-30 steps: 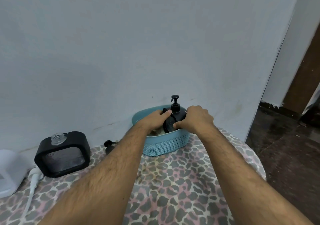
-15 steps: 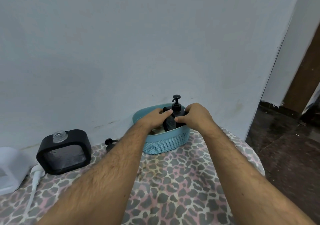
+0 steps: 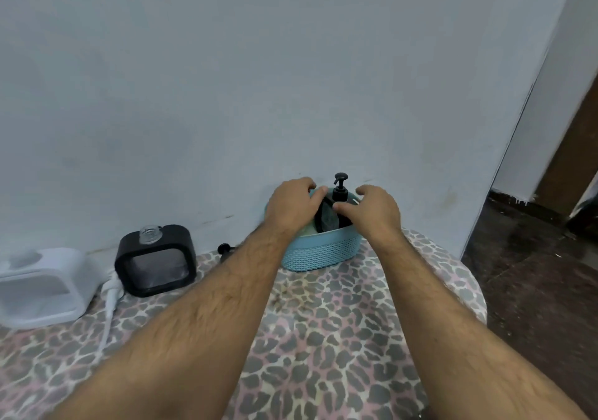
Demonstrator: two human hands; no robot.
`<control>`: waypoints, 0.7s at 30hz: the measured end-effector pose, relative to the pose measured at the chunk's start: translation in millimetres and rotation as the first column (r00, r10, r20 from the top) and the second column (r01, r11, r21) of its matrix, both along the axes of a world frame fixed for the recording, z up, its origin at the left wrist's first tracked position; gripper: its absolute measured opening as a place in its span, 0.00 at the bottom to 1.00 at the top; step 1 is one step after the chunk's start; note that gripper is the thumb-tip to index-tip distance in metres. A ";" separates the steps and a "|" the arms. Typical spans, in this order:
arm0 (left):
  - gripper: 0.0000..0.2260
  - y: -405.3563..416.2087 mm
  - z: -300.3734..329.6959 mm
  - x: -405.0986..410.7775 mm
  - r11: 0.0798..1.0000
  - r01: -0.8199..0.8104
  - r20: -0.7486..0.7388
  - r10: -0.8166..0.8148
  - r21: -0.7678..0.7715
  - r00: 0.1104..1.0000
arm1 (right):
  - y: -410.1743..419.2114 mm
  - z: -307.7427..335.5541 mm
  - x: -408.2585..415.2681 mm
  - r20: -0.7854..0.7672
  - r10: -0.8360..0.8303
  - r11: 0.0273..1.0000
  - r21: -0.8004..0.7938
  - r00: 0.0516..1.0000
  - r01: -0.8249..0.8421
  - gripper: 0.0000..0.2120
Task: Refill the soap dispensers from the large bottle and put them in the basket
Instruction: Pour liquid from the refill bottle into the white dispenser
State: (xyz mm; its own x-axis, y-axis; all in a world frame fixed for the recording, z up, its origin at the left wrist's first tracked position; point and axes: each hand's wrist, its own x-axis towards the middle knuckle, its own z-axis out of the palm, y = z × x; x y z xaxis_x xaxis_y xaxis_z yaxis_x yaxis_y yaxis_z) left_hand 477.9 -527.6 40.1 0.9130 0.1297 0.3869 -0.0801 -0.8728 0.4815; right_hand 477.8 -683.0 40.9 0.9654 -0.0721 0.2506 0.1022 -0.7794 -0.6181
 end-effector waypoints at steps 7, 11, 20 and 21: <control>0.11 46.3 -6.6 -110.8 0.986 0.031 0.153 -0.006 -0.163 0.988 | 28.3 -6.6 -50.4 0.264 -0.001 0.981 0.186 0.964 -0.050 0.14; 0.09 83.5 -19.5 -183.9 0.976 -0.079 0.075 0.096 -0.204 0.993 | 63.5 -18.7 -108.7 0.236 0.160 0.956 0.204 0.959 -0.210 0.15; 0.11 141.8 -50.8 -343.9 0.936 -0.241 0.019 0.255 -0.256 0.967 | 143.7 -45.6 -249.4 0.130 0.452 0.867 0.169 0.882 -0.469 0.15; 0.11 147.3 -52.6 -359.4 0.930 -0.260 0.009 0.271 -0.259 0.963 | 151.9 -49.6 -262.9 0.112 0.482 0.854 0.162 0.869 -0.494 0.15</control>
